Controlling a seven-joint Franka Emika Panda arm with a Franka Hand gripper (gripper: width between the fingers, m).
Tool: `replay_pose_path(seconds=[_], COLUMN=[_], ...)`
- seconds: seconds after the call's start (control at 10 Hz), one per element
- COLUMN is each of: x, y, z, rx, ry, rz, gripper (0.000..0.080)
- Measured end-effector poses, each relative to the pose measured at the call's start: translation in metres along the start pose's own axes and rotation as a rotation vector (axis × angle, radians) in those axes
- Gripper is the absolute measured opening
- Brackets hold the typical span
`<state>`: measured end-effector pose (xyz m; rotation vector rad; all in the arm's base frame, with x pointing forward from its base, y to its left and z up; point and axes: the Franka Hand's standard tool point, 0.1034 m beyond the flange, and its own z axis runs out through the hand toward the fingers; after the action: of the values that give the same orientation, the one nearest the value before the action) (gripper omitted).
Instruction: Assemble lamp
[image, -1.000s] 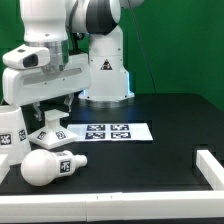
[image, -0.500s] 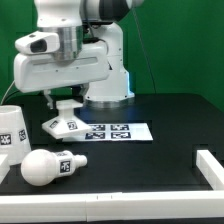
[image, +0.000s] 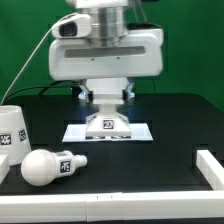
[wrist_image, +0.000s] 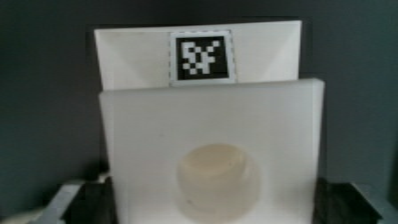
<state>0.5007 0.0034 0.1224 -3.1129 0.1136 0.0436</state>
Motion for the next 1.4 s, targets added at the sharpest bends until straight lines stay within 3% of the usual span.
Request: replay_pose_path(seconds=[0.1,0.7,0.8,1.0,1.2,1.4], x=[0.005,0.003,0.011,0.047,0.080,0.075], y=[-0.009,-0.007,-0.015,-0.040,-0.055,-0.054], z=[0.002,0.005,0.009,0.023,0.019,0.023], rx=[0.000,0.000,0.000,0.010,0.040,0.037], ry=[0.003,-0.004,-0.005,0.010,0.050,0.042], rz=[-0.010,-0.016,0.012,0.005,0.009,0.009], gripper=[0.0527,0.0528,0.0528,0.0528,0.0528,0.0528])
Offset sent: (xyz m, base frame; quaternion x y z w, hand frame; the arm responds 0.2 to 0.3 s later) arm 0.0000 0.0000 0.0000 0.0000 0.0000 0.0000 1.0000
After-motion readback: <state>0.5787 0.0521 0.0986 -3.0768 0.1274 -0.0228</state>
